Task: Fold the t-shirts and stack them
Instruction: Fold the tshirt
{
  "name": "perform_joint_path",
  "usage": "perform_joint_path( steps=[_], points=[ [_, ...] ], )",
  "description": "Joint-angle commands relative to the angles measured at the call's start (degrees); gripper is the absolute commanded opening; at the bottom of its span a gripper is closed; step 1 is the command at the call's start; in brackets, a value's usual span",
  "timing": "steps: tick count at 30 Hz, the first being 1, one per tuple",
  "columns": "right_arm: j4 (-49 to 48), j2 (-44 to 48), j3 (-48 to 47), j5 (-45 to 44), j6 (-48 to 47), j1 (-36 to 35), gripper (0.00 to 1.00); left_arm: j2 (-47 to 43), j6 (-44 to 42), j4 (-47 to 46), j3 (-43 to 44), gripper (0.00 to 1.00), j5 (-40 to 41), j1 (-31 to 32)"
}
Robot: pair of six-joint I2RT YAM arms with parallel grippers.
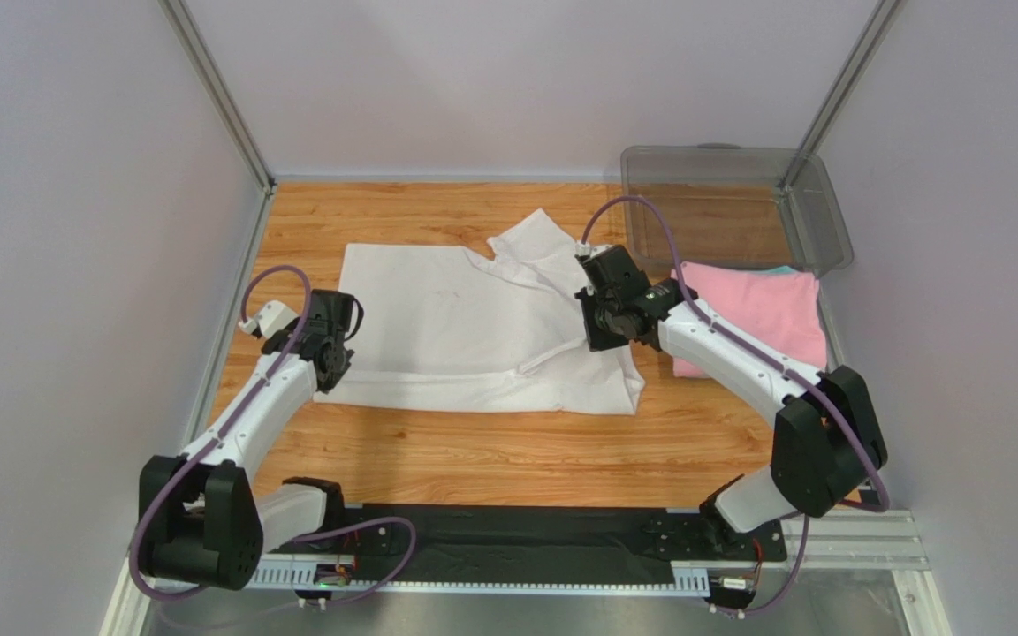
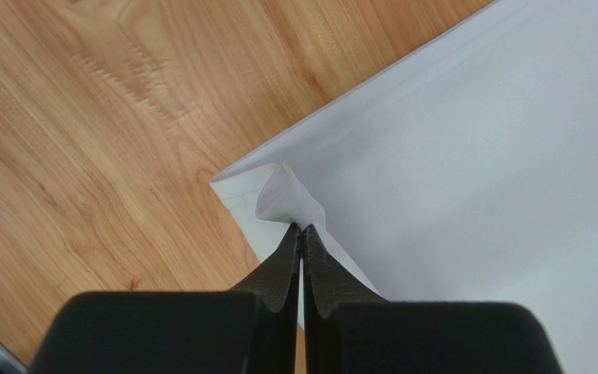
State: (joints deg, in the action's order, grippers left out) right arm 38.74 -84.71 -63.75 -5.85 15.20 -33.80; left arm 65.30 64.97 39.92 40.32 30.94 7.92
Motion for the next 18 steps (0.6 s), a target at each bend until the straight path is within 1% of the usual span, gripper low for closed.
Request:
perform_joint_path(
  steps=[1, 7, 11, 12, 15, 17, 18],
  points=[
    [-3.41, -2.29, -3.49, 1.62, -2.37, 2.15, 0.0, 2.46, -1.77, -2.48, 2.66, 0.0, 0.44, -1.15],
    [-4.55, -8.0, -6.56, 2.24, -4.74, 4.27, 0.0, 7.55, -3.97, -4.67, 4.77, 0.0, -0.44, -2.65],
    [-5.17, -12.32, -9.02, 4.43, -5.71, 5.15, 0.0, 10.11, -5.64, -6.87, 5.83, 0.0, -0.88, -2.83],
    [-5.25, -13.37, -10.33, 4.44, -5.62, 5.24, 0.0, 10.46, -6.17, -7.22, 6.09, 0.06, -0.62, -2.83],
    [-5.34, -17.5, -13.32, 4.18, -5.44, 5.76, 0.0, 12.04, -6.78, -8.1, 6.79, 0.07, 0.17, -3.0],
    [-5.34, -20.58, -15.26, 2.34, -4.66, 6.03, 0.04, 12.75, -7.22, -8.02, 7.58, 0.14, 0.53, -3.26],
    [-5.26, -21.46, -16.14, 1.2, -4.39, 6.03, 0.08, 12.66, -7.92, -7.93, 7.85, 0.36, 0.27, -3.35]
  ],
)
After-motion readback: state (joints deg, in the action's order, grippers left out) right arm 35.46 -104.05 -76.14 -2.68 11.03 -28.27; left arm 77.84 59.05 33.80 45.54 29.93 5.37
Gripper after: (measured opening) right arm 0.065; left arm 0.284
